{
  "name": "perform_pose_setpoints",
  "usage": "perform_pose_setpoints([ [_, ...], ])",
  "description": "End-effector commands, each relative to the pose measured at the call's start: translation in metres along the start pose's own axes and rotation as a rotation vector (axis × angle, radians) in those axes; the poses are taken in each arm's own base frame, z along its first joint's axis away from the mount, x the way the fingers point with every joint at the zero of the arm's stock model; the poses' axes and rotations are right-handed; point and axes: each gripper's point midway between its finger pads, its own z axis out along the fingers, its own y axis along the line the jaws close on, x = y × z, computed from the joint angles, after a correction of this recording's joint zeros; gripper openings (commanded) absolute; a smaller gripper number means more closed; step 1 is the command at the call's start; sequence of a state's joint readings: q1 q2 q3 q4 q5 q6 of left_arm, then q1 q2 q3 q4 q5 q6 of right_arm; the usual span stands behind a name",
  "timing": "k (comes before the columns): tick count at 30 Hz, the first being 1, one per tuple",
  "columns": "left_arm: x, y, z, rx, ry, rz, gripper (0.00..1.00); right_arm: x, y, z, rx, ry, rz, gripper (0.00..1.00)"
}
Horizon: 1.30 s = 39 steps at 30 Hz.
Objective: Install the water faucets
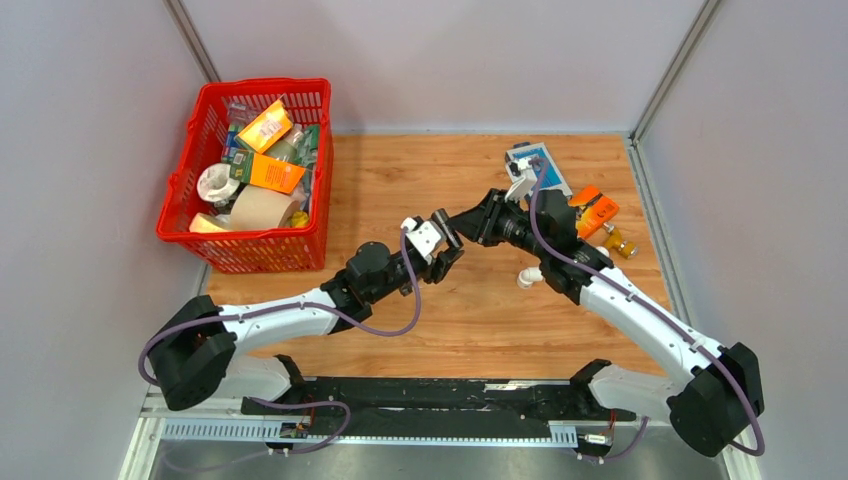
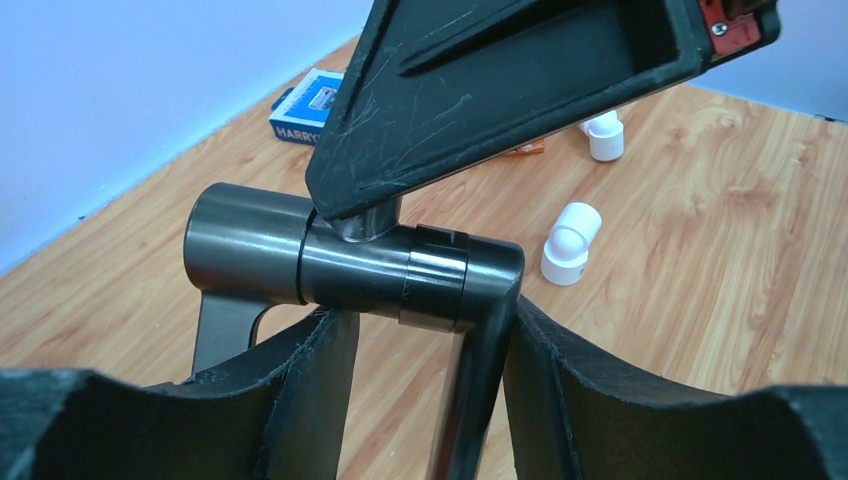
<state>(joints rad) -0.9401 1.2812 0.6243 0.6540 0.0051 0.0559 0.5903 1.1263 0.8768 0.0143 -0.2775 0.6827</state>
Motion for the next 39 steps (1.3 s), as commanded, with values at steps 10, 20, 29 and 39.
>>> perform_pose_setpoints([
  [10,-0.015,0.004,0.001,-0.035,-0.097,-0.043,0.27,-0.020,0.027,-0.007,-0.049,-0.082,-0.039,0.00],
  [20,-0.025,0.008,-0.027,-0.074,-0.303,-0.056,0.00,-0.021,0.020,-0.013,0.005,-0.070,-0.097,0.31],
  [29,-0.007,0.021,-0.051,-0.157,-0.256,-0.061,0.00,-0.033,-0.023,-0.055,0.282,0.008,-0.455,0.95],
  [39,-0.008,0.029,-0.081,-0.196,-0.153,-0.097,0.00,0.009,-0.124,-0.090,0.685,0.490,-0.723,0.99],
])
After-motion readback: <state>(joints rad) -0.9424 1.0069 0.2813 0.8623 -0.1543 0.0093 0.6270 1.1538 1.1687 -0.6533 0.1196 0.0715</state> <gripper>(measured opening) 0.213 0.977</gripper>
